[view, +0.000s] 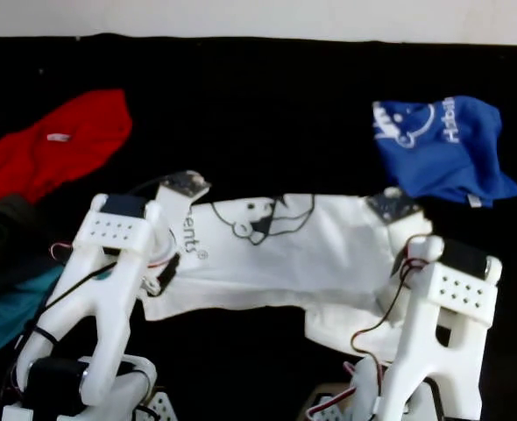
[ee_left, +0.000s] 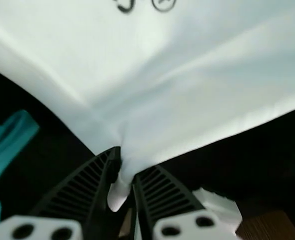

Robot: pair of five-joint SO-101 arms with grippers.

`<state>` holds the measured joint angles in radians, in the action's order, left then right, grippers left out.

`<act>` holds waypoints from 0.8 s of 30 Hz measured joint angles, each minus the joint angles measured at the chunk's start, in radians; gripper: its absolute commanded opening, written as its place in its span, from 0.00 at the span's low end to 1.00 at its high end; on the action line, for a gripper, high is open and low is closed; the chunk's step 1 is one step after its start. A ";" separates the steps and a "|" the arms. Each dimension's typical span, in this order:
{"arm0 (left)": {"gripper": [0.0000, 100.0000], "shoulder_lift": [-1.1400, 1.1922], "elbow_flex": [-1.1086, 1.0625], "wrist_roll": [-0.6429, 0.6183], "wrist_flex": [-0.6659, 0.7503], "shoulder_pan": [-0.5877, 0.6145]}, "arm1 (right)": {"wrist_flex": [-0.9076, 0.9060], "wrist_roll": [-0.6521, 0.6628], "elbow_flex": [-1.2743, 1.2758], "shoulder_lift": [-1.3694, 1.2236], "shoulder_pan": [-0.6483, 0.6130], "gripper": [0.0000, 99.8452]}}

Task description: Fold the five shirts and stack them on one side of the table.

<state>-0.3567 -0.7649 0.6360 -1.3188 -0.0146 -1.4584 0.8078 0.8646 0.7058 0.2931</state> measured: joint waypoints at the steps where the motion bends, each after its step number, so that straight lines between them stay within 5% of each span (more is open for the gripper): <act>1: 0.06 0.000 0.000 0.000 0.000 0.000 | 0.000 0.000 0.002 0.005 -0.003 0.13; 4: 0.13 0.000 0.000 0.000 -0.002 0.000 | -0.008 0.000 0.002 0.015 -0.012 0.20; 15: 0.14 0.000 0.371 0.000 -0.157 0.092 | -0.107 0.000 -0.180 0.161 -0.060 0.20; 24: 0.14 0.000 0.428 0.000 -0.106 0.094 | 0.069 -0.074 -0.215 0.169 -0.068 0.20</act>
<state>-0.3567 -0.3368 0.6360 -1.4246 0.0790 -1.3894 0.7342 0.6498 0.8746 0.2256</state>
